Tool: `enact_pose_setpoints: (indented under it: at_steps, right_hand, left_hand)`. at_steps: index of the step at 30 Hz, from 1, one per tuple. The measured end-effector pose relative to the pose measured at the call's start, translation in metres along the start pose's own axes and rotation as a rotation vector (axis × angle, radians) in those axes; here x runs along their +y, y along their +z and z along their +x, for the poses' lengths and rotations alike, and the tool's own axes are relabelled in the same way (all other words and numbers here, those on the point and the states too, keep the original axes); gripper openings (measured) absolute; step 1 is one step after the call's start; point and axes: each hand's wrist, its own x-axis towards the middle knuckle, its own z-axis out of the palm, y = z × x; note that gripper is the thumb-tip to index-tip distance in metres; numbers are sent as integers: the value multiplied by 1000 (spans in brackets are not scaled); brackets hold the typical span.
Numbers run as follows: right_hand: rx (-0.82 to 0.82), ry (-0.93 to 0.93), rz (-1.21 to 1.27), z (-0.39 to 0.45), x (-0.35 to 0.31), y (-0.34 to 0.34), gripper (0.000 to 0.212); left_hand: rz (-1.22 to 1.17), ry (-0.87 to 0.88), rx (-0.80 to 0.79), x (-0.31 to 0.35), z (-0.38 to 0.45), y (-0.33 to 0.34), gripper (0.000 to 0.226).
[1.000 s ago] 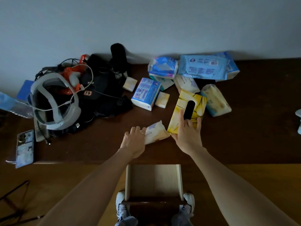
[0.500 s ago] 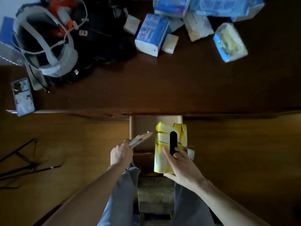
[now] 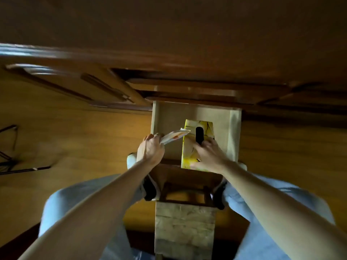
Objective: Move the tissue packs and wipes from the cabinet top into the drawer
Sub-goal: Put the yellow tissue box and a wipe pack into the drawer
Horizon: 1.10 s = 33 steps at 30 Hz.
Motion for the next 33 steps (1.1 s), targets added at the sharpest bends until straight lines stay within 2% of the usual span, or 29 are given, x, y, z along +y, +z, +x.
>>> enact_pose_setpoints:
  at_steps: [3, 7, 9, 13, 16, 19, 21, 22, 24, 26, 30, 33]
  right_hand:
    - [4, -43, -7, 44, 25, 38, 103]
    - [43, -79, -99, 90, 41, 85, 106]
    - [97, -127, -187, 107, 37, 106, 105]
    - [146, -114, -187, 127, 26, 131, 92]
    - [55, -86, -101, 103, 12, 138, 74]
    - [72, -20, -23, 74, 19, 120, 63]
    - [90, 83, 32, 64, 28, 112, 60]
    - [121, 164, 102, 61, 33, 108, 60]
    - [197, 330, 259, 64, 39, 99, 67]
    - [231, 423, 372, 75, 39, 91, 78]
    - [179, 438, 483, 104, 30, 102, 99]
    - [113, 531, 436, 126, 24, 116, 108]
  left_hand:
    - [-12, 93, 101, -18, 37, 38, 41]
    - [64, 258, 398, -47, 70, 72, 57]
    - [86, 271, 458, -68, 82, 85, 62]
    - [134, 288, 581, -98, 91, 110, 66]
    - [79, 136, 558, -92, 70, 113, 65]
    - [197, 208, 610, -81, 51, 105, 55]
    - [25, 180, 593, -81, 48, 97, 57]
    - [-75, 89, 541, -81, 50, 95, 61]
    - [-164, -54, 492, -85, 51, 94, 67]
    - [-118, -56, 515, -90, 54, 92, 73]
    - [-88, -56, 457, -106, 67, 98, 79]
    - [-143, -113, 419, -121, 74, 111, 80]
